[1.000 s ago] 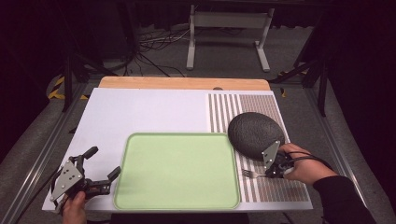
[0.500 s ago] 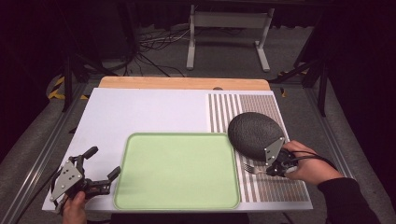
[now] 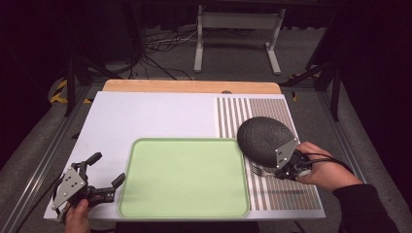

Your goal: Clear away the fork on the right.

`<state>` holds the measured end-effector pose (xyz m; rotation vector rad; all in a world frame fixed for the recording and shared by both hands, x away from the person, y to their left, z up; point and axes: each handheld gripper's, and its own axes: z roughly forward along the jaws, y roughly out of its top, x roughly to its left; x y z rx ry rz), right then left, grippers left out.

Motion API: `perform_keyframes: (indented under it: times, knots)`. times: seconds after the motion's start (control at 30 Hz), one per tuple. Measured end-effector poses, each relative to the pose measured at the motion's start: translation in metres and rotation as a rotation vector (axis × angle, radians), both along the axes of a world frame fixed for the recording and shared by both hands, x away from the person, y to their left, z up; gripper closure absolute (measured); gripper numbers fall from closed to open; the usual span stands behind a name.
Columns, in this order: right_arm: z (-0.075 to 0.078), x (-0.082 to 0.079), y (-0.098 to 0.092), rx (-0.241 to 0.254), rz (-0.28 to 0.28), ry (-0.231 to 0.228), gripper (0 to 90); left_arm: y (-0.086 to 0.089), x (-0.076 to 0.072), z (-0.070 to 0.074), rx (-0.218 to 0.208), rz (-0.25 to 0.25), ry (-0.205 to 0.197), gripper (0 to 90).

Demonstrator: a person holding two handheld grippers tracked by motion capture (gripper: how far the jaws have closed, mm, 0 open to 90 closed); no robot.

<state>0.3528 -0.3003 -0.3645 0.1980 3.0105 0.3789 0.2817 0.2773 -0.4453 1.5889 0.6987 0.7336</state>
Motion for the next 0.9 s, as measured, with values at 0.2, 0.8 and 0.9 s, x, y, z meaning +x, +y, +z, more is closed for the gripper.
perform_keyframes:
  times: [0.2,0.8,0.9]
  knots:
    - [0.011,0.0,0.009,0.016,0.006,-0.016,85.0,0.0,0.0,0.0,0.001,-0.001,-0.001,1.1]
    - [0.026,0.01,0.054,0.001,0.028,0.001,85.1,0.0,0.0,0.0,-0.001,-0.004,-0.002,1.1]
    - [0.027,0.012,0.062,0.002,0.033,-0.002,85.1,0.0,0.0,0.0,-0.003,-0.005,-0.003,1.1]
